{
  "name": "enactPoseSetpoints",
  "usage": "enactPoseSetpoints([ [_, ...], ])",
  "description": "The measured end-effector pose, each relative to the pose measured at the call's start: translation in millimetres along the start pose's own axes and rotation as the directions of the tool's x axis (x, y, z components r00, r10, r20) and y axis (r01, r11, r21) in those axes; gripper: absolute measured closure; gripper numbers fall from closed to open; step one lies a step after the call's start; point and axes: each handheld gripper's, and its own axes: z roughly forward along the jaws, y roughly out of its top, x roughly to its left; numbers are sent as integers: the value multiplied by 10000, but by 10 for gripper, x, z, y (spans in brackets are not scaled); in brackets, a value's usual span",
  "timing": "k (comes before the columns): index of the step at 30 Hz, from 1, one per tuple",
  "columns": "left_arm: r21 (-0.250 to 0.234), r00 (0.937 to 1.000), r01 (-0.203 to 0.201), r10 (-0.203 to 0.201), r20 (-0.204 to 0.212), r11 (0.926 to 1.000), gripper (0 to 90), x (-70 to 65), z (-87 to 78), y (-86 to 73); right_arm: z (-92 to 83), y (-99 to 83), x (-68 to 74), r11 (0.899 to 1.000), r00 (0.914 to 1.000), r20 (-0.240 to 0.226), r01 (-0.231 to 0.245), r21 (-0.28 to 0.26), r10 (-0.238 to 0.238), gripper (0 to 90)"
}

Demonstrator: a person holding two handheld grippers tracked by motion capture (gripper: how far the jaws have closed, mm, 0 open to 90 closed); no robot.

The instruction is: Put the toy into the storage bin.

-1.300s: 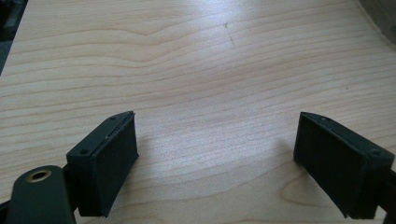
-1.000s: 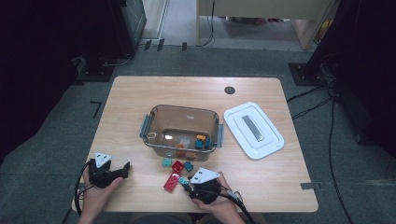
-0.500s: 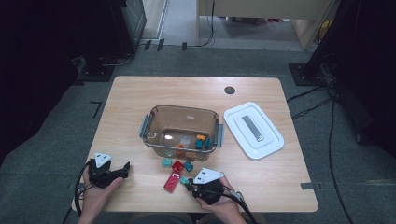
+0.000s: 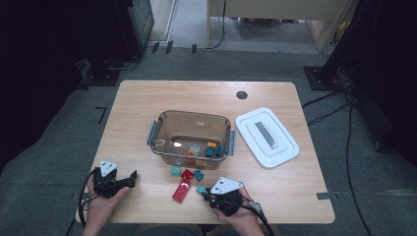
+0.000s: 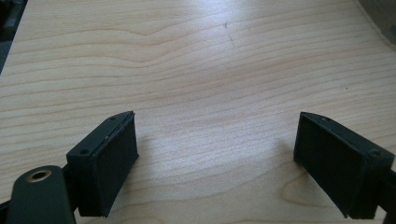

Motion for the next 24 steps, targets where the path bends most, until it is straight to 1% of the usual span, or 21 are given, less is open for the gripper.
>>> enactPoseSetpoints([
  [3,2,10000,0,0,4,10000,134,0,0,0,-21,-20,-17,9999,9999,46,-112,14,112,755],
  [5,2,10000,-3,3,6,10000,134,0,0,1,-5,-9,-19,9999,9999,-9,-124,-21,124,691],
  [8,1,10000,-2,2,4,10000,134,0,0,0,43,12,1,10000,10000,-50,-63,10,63,650],
  [10,4,10000,-4,4,6,10000,134,0,0,0,83,21,21,10000,10000,49,50,48,-50,669],
  [12,-1,10000,-2,2,5,10000,134,0,0,0,105,23,35,9999,9994,307,144,40,-145,737],
  [13,0,10000,-2,2,4,10000,134,0,0,0,107,23,30,10000,9994,333,90,22,-90,756],
  [15,0,10000,-2,2,6,10000,134,0,0,0,89,25,10,10000,9992,401,5,-21,-4,763],
  [19,1,10000,-1,1,6,10000,134,0,0,0,-7,29,-58,9997,9987,469,-187,-160,194,763],
  [24,9,10000,-4,4,9,10000,134,0,0,1,-193,32,-187,9985,9964,706,-440,-340,463,764],
])
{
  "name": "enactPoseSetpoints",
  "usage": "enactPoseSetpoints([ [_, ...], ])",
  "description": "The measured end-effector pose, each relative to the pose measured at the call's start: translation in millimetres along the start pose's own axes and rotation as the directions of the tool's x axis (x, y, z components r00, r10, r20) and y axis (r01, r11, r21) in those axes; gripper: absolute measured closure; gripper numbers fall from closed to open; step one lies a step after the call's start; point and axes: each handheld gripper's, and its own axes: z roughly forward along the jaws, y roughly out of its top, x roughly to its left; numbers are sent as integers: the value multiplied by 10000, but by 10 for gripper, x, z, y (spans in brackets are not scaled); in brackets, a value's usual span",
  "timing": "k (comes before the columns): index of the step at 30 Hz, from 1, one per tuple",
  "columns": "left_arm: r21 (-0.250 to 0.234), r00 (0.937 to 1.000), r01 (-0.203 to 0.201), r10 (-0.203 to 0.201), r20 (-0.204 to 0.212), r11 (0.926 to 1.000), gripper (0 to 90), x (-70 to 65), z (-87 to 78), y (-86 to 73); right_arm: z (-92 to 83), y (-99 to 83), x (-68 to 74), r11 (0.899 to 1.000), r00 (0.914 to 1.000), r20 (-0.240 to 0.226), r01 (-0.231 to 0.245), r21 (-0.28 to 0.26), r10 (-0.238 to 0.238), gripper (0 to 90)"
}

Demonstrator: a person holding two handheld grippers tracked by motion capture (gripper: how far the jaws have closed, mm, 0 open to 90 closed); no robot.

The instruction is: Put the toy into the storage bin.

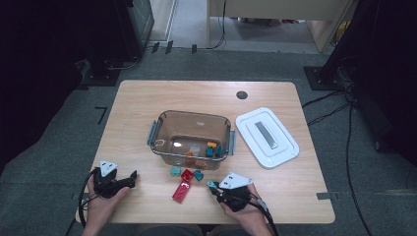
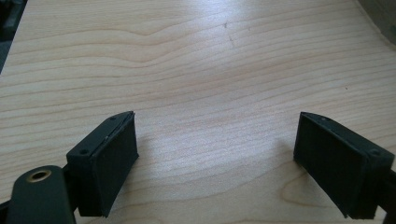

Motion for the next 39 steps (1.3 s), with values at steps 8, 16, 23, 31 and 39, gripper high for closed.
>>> enactPoseSetpoints([
  [8,-5,10000,7,-7,-2,10000,134,0,0,0,-292,32,-279,9979,9977,348,-567,-314,578,764],
  [16,-4,10000,7,-7,-2,10000,134,0,0,0,-510,93,-484,9933,9915,693,-1070,-431,1098,764],
  [23,-6,10000,9,-9,-3,10000,134,-1,0,0,-645,198,-613,9920,9882,901,-1209,-368,1238,764],
  [31,-10,10000,9,-9,-6,10000,134,-1,1,0,-744,386,-706,9928,9890,873,-1187,-136,1195,765],
  [39,-8,10000,8,-8,-3,10000,134,0,1,0,-807,597,-757,9947,9898,987,-1023,-62,1025,764],
])
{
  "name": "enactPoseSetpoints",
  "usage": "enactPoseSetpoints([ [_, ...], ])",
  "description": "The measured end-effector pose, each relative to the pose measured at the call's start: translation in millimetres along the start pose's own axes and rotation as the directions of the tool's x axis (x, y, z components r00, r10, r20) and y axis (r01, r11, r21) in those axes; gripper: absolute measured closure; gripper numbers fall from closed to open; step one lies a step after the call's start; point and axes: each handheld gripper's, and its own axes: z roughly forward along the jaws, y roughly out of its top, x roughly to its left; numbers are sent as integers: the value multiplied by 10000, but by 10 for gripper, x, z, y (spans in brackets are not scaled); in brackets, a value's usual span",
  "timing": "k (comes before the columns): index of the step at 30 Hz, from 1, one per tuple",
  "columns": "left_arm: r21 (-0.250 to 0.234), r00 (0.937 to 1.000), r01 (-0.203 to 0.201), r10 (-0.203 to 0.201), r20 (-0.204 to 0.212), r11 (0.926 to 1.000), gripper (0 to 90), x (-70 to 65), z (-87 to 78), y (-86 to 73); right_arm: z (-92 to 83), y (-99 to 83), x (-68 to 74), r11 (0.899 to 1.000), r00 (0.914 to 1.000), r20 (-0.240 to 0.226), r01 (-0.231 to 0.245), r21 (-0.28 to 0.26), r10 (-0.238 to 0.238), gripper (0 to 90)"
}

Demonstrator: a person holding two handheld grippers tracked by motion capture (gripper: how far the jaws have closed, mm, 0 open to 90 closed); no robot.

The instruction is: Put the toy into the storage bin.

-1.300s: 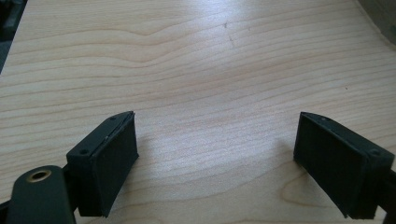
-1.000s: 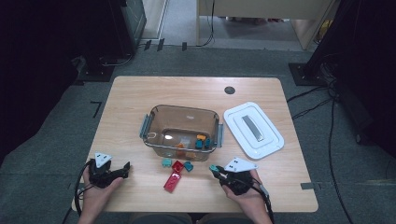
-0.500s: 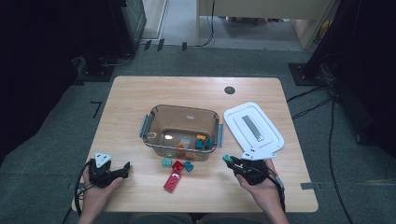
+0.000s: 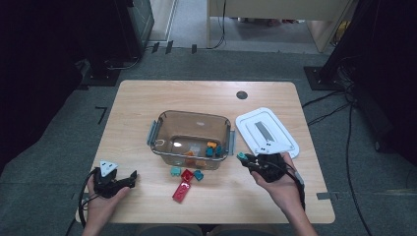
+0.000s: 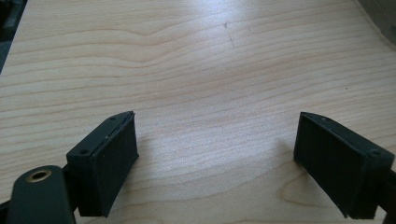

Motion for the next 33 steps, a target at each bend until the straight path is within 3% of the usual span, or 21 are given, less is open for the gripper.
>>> enactPoseSetpoints([
  [16,9,10000,-8,8,-3,10000,134,1,-1,1,-91,446,42,9985,9988,64,478,-248,-477,765],
  [27,10,10000,-3,3,-2,10000,134,-3,-1,0,187,782,283,9908,9899,-459,1334,-229,-1343,764],
  [33,-20,10000,8,-8,-9,10000,134,-4,-3,-4,396,822,368,9908,9890,-607,1351,-12,-1349,763],
])
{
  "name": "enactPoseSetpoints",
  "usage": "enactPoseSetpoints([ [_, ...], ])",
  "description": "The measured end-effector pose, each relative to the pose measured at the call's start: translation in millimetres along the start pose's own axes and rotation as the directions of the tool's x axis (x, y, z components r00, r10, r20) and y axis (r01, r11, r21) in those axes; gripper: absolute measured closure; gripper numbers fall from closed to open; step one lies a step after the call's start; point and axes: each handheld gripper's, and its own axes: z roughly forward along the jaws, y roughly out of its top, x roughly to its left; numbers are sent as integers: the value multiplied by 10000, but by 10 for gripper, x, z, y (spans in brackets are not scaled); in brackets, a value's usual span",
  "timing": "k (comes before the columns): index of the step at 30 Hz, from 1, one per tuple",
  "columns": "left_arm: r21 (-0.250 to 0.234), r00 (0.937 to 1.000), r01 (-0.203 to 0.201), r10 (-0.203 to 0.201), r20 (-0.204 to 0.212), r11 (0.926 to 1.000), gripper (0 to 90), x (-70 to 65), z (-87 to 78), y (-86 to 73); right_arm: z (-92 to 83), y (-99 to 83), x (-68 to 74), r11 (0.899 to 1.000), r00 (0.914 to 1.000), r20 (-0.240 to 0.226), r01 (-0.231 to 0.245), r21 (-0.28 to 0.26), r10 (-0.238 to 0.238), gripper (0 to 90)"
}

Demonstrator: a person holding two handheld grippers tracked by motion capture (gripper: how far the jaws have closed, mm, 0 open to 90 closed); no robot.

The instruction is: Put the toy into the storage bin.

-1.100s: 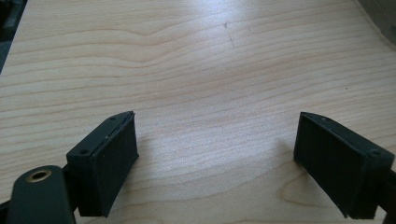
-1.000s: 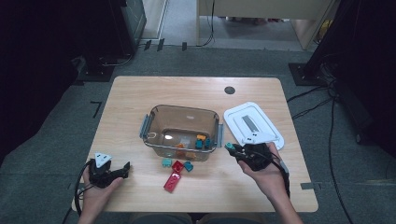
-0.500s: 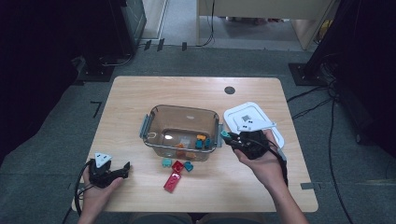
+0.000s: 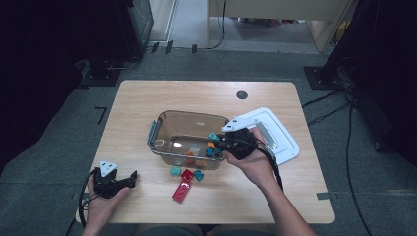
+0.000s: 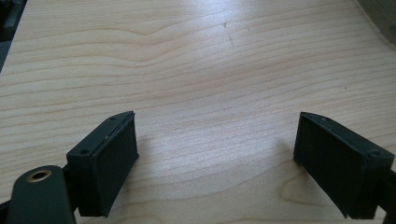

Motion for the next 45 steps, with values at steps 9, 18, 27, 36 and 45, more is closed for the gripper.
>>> enactPoseSetpoints([
  [9,12,10000,-7,7,10,10000,134,1,0,1,137,7,15,9996,9995,-110,-294,-60,293,603],
  [18,8,10000,-7,7,11,10000,134,1,0,1,-67,-111,-27,9994,9993,248,-288,-178,292,423],
  [27,7,10000,-17,17,20,10000,134,1,1,1,-246,-481,-101,9947,9924,678,-1025,-103,1030,241],
  [36,13,10000,10,-10,0,10000,134,0,1,2,-231,-934,-150,9840,9805,859,-1781,68,1769,196],
  [45,22,10000,25,-25,-23,10000,133,0,1,3,-131,-1265,-62,9821,9792,818,-1875,181,1855,217],
])
